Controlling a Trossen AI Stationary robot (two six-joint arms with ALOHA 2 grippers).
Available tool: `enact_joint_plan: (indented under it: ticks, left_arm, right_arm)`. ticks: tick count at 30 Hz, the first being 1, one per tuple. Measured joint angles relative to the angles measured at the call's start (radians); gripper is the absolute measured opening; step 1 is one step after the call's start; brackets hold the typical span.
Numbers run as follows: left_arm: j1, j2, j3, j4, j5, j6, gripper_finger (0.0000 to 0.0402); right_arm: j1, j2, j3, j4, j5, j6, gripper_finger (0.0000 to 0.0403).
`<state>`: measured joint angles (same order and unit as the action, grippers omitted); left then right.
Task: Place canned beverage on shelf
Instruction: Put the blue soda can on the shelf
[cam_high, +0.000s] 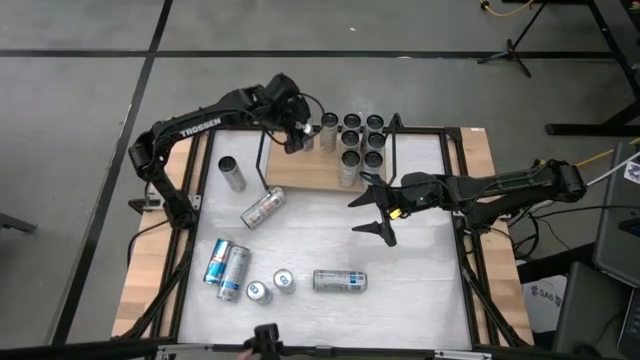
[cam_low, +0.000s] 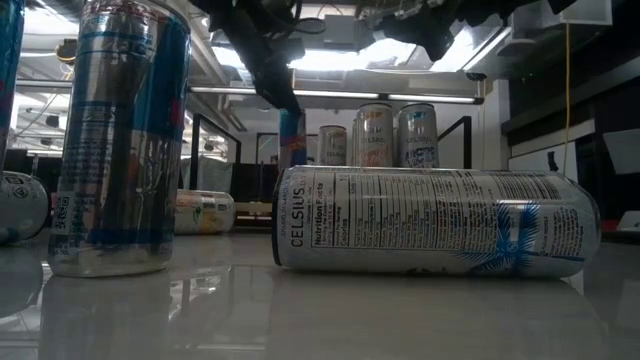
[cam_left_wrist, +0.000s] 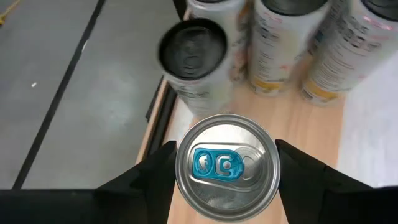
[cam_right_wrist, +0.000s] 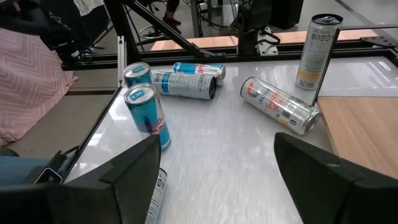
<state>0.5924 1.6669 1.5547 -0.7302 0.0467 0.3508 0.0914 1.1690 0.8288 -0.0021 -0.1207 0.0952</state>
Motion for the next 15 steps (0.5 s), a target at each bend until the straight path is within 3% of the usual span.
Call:
enact_joint_plan:
  ticks: [7,15]
  left_arm:
    - [0.054,0.005,0.0,0.09,0.043,0.0,0.0209]
    - [0.077,0.046,0.0,0.086,0.054,0.0,0.0209]
  right_arm:
    - [0.0,0.0,0.0,0.0,0.001,0.0,0.0303]
    - [0.0,0.0,0.0,0.001,0.001,0.003,0.0303]
